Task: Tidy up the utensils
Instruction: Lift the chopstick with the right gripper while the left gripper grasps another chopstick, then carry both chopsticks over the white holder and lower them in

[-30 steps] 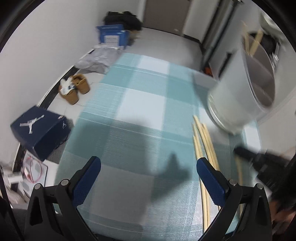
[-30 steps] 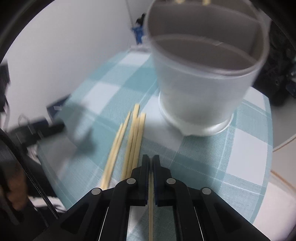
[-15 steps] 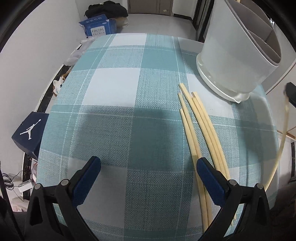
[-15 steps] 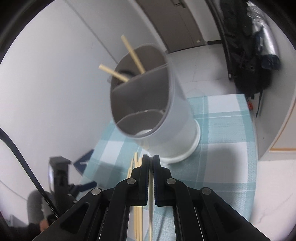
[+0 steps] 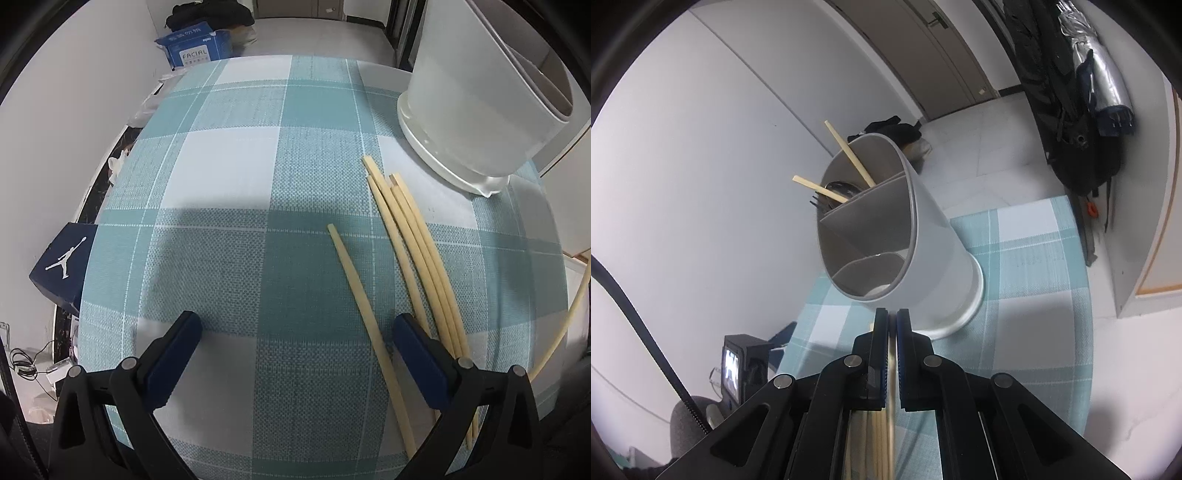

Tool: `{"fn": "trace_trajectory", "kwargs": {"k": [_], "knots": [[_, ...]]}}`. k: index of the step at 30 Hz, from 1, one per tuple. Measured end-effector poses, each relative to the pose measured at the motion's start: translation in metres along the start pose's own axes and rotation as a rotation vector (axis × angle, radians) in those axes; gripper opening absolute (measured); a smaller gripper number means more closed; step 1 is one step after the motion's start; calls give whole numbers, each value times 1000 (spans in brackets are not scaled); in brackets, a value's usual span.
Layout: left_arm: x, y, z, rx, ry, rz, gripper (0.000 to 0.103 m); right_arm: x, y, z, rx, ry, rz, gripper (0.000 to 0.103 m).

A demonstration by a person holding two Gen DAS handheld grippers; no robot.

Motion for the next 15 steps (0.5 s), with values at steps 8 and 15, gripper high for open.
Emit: {"fn": "trace_trajectory", "kwargs": {"k": [8,15], "knots": [[-4,-15,3,-49,11,31,55,13,0,-2,6,14,65,4],[-31,-16,1,-41,36,18,6,13,2,-3,13,11,66,4]]}}
Point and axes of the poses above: each gripper's, at about its wrist camera, not at the fingertips, and z roughly against the way its jaws point, x to its left, y to its underside, the point moved 5 cm from there along -z, roughly the way its jaws point, and after that the axes turned 12 degrees about z, right-handed, at the moved point
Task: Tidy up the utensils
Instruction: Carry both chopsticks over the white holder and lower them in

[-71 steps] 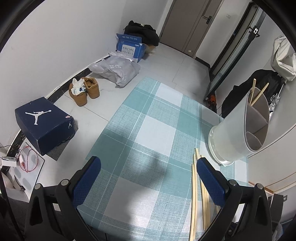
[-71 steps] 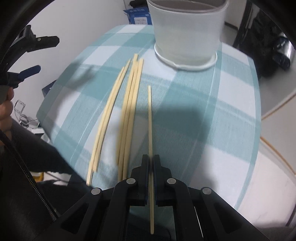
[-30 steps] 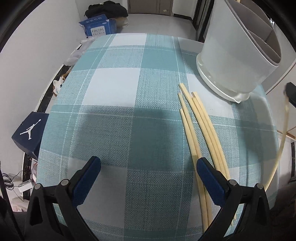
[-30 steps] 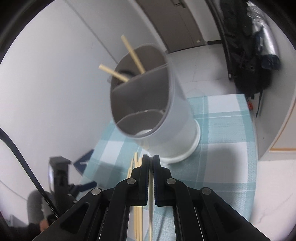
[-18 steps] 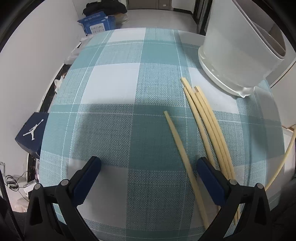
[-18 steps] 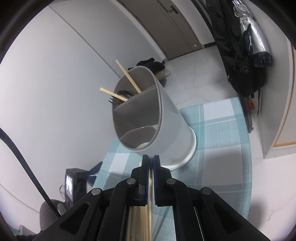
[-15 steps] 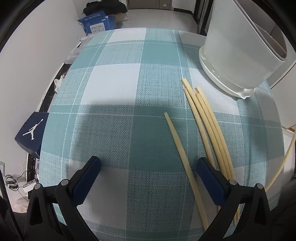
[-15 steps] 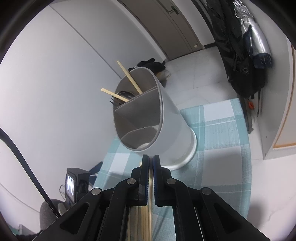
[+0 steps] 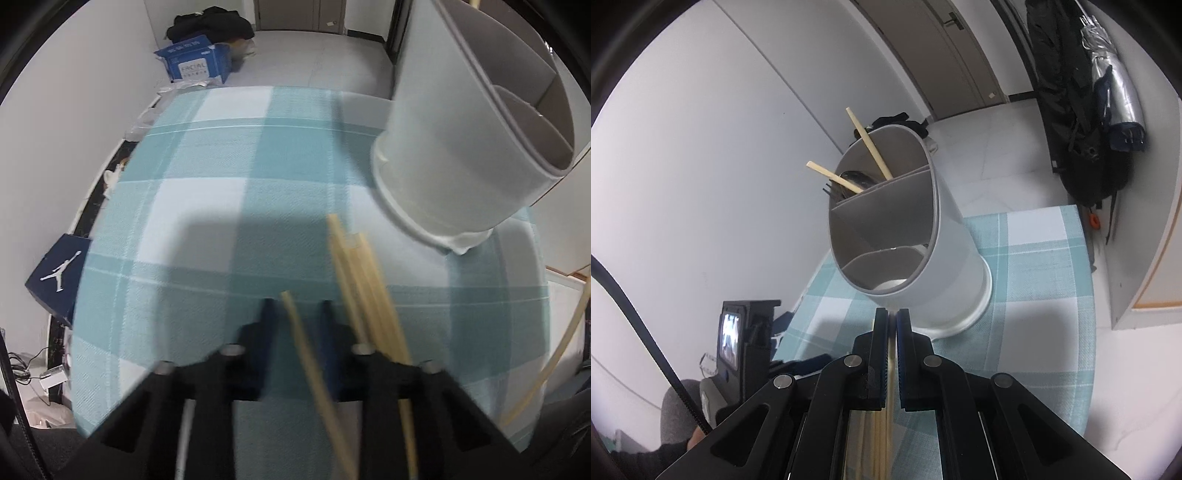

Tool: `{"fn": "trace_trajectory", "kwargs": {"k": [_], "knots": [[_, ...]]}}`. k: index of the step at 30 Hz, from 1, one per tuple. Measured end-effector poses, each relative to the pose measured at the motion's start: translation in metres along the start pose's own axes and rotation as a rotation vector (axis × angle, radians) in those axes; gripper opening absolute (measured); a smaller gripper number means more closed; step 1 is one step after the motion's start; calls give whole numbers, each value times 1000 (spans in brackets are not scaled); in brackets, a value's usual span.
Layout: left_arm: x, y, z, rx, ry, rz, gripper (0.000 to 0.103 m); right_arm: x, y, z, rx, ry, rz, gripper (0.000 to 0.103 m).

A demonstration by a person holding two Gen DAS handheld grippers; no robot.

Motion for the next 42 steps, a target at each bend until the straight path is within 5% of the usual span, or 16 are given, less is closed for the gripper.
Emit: {"fn": "trace_trajectory", "kwargs": {"k": [10,23,30,42], "knots": [[11,-15,4,-1,81,66,1,0,-4,0,-1,19,31,4],[21,-30,102,-302,268,142,1,29,-8,23,-93,104,136,4],[16,-24,130,-388,300,58,1,42,-7,38,-136,183,184,4],[11,-8,155,-396,302,-16,0,64,-2,61,-198,241,241,3]]}}
Point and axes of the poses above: each gripper's, at about its wrist camera, not at the fingertips, and z roughly against the way its jaws point, x to its left, y to its underside, the point moved 5 cm from there along -z, roughly the way its jaws point, and after that the axes turned 12 degrees about z, right-handed, at the moved point
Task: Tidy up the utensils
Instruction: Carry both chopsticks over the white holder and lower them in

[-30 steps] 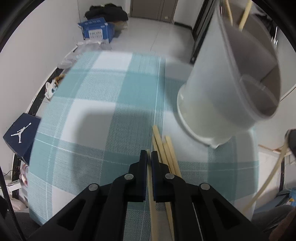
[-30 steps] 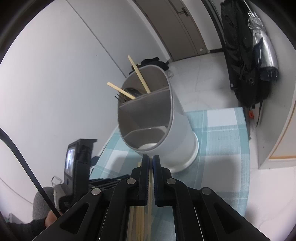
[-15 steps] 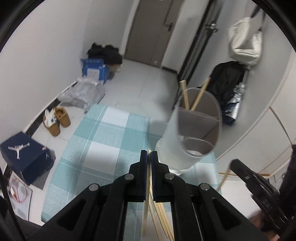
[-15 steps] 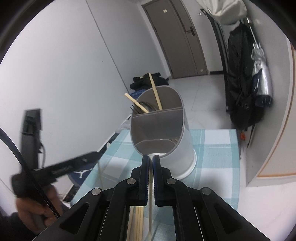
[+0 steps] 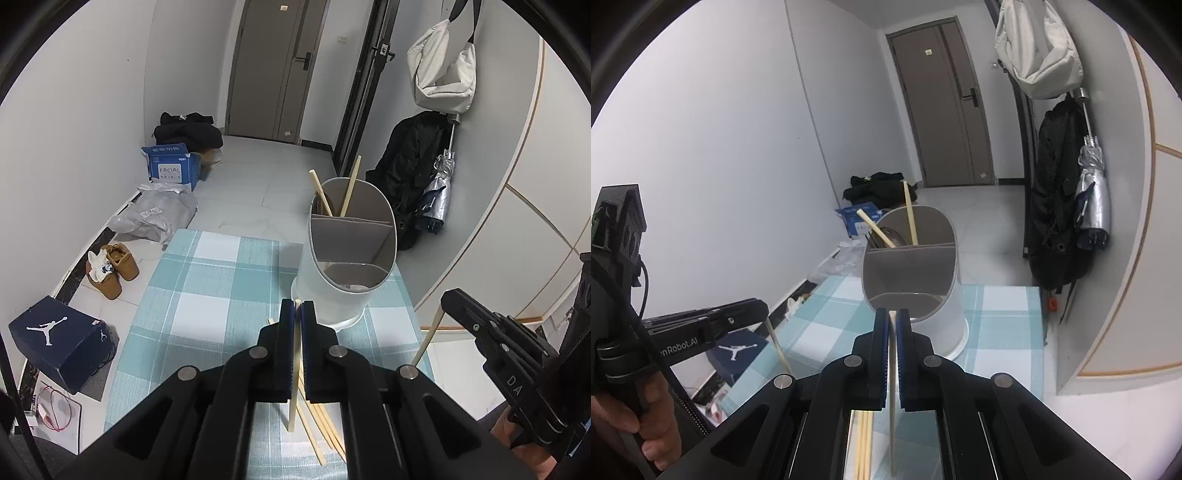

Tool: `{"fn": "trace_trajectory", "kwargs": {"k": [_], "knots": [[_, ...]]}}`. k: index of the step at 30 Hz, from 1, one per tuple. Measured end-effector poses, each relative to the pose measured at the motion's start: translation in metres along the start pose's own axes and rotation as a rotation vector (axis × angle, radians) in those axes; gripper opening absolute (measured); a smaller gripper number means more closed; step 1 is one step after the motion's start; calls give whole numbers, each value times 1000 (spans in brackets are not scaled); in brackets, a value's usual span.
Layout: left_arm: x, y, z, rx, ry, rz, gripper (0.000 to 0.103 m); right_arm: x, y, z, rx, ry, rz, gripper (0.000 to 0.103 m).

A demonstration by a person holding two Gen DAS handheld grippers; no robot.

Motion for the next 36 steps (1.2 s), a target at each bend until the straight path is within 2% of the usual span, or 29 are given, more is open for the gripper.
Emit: {"fn": "trace_trajectory", "kwargs": {"k": [8,18,30,36], "knots": [[-1,-2,23,-33,17,-27,0,-5,-9,15,-36,27,-19,3],[-23,-24,38,-66,76,-65,0,-10,-35,27,-90,22,-34,3],[-50,-73,38,-33,162,-21,0,-26,-91,32,-164,23,-34,3],[-68,-100,41,-73,191,-39,0,-37,-132,29,-207,27,-17,3]]}}
Point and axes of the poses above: each gripper's, at about its wrist camera, not at the fingertips, and z roughly against the way its jaws point, x to its left, y to its underside, the point moved 5 cm from there along -z, roughly the way its jaws point, and after that the axes turned 12 degrees about z, right-handed, at the moved point
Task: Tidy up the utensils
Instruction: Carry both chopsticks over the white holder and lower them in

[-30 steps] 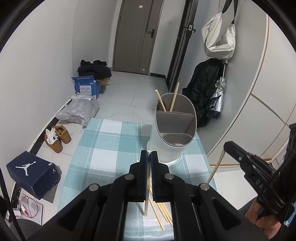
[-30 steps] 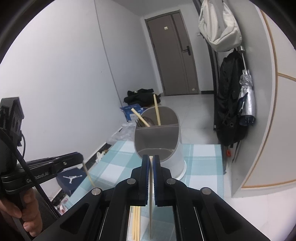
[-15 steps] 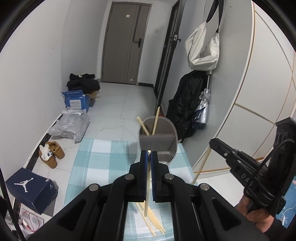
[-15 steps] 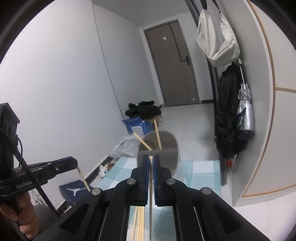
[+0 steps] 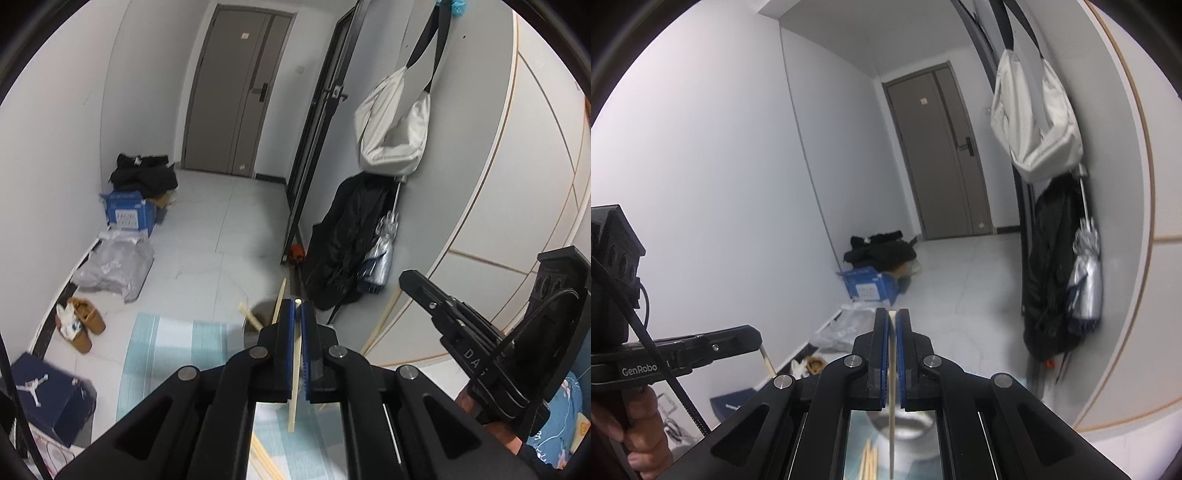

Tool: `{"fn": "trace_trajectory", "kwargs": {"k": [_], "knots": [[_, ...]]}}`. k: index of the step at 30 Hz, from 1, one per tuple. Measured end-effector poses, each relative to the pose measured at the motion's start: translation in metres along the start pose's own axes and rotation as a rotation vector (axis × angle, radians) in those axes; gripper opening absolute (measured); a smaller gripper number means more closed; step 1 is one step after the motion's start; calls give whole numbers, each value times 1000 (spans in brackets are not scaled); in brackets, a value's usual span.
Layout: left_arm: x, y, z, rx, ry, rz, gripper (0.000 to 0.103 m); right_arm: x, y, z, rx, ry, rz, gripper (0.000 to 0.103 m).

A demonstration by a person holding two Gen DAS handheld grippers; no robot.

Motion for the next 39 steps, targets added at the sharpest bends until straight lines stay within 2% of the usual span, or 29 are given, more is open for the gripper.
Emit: {"fn": "trace_trajectory", "kwargs": {"k": [8,16,24,34,39], "knots": [[-15,-38,-13,-29,37,4,0,-15,-40,-24,-41,2,10,3],[-3,-64,-38,-51,33,38,0,-31,-60,-59,-73,18,25,3],[17,-63,-70,-15,12,71,0,-39,-50,-102,-38,34,60,3],[36,-58,-94,-12,8,131,0,-28,-23,-121,-4,16,143,4],[34,-54,-96,-10,3,115,0,-29,-16,-122,-5,4,141,4]]}}
Point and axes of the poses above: each gripper's, at about its wrist camera, not at the fingertips, and z roughly against the way its jaws point, x to its left, y to its underside, the point moved 5 cm from there along -z, roughly the way its jaws point, and after that the axes turned 12 degrees about z, right-handed, at the moved point
